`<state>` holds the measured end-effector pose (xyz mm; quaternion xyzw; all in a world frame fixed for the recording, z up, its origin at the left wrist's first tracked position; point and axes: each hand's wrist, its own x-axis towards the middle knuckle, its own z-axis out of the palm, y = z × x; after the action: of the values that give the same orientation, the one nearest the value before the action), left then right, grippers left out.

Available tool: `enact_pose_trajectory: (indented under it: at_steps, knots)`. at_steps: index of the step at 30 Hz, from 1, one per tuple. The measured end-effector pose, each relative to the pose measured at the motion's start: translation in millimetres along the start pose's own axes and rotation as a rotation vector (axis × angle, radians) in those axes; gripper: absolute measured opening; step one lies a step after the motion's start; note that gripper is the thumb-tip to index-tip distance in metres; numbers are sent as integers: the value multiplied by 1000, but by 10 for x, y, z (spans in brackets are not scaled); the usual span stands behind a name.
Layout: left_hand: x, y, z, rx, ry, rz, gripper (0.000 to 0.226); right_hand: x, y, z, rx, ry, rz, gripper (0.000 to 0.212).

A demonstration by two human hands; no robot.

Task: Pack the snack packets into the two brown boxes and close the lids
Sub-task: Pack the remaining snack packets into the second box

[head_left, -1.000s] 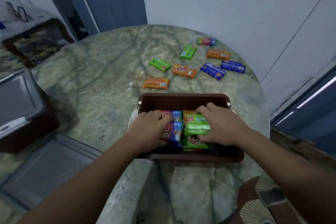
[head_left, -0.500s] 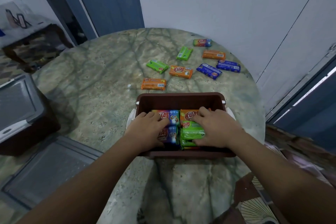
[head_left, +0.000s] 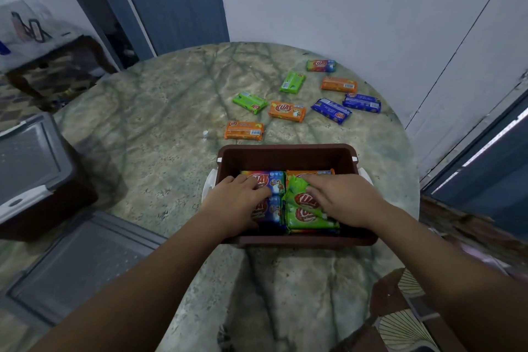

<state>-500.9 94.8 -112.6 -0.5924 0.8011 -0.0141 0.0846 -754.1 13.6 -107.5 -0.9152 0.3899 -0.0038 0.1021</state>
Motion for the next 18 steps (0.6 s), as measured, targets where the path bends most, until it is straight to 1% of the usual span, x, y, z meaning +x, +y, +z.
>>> enact_pose_trajectory:
  at_steps: [7,9,11,14,15,16,18]
  knots:
    - [7,-9,1,-13,0,10,75,60,27,31,-97,-77,-83,45]
    - [2,-8,3,-10,4,15,74,74,10,27,-122,-80,-83,47]
    - [2,-6,1,-10,13,17,74,69,2,27,-171,-80,-94,57]
    - [1,-6,-2,-19,17,21,74,50,0,58,-269,-123,-136,90]
    - [-2,-5,-4,-22,17,22,74,51,-1,76,-279,-132,-146,96]
    - [-5,-2,-3,-24,16,23,74,60,3,93,-272,-142,-151,98]
    - [-6,1,-8,-22,10,25,73,70,7,113,-235,-158,-151,95]
